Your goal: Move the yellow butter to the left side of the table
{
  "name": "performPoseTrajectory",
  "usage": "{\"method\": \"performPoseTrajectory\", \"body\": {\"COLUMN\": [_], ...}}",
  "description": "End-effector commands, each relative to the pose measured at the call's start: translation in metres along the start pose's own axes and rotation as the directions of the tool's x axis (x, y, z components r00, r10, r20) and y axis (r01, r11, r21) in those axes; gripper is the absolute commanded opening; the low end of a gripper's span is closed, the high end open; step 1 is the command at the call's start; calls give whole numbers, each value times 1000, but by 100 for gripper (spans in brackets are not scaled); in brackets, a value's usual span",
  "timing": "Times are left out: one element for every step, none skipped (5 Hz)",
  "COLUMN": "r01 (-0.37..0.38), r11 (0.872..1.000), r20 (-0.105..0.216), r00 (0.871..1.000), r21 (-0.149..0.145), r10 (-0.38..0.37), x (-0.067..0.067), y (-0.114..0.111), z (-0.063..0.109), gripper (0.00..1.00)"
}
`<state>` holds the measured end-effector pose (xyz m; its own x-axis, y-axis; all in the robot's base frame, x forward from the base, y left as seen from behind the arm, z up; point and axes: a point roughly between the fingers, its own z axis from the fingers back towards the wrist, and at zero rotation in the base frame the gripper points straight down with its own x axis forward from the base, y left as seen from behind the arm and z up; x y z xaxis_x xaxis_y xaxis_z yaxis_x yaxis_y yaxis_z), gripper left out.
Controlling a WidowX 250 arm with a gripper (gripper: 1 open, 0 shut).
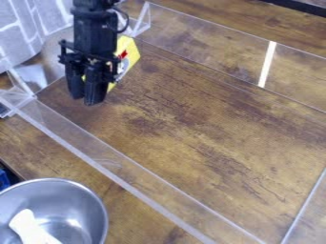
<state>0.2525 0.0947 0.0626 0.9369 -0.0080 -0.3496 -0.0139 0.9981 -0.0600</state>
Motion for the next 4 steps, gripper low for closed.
{"method": "performPoseTrajectory", "body": {"r01": [-32, -11, -20, -33], "r11": [999, 1000, 1000, 999], "r20": [48, 88, 94, 84], "r00": [998, 996, 995, 996], "r21": [-2, 12, -3, -14], "r10": [32, 10, 20, 34], "x": [4, 6, 3, 1], "y": [19, 3, 17, 27], "z": [3, 32, 18, 8], "gripper": [0, 0, 0, 0]}}
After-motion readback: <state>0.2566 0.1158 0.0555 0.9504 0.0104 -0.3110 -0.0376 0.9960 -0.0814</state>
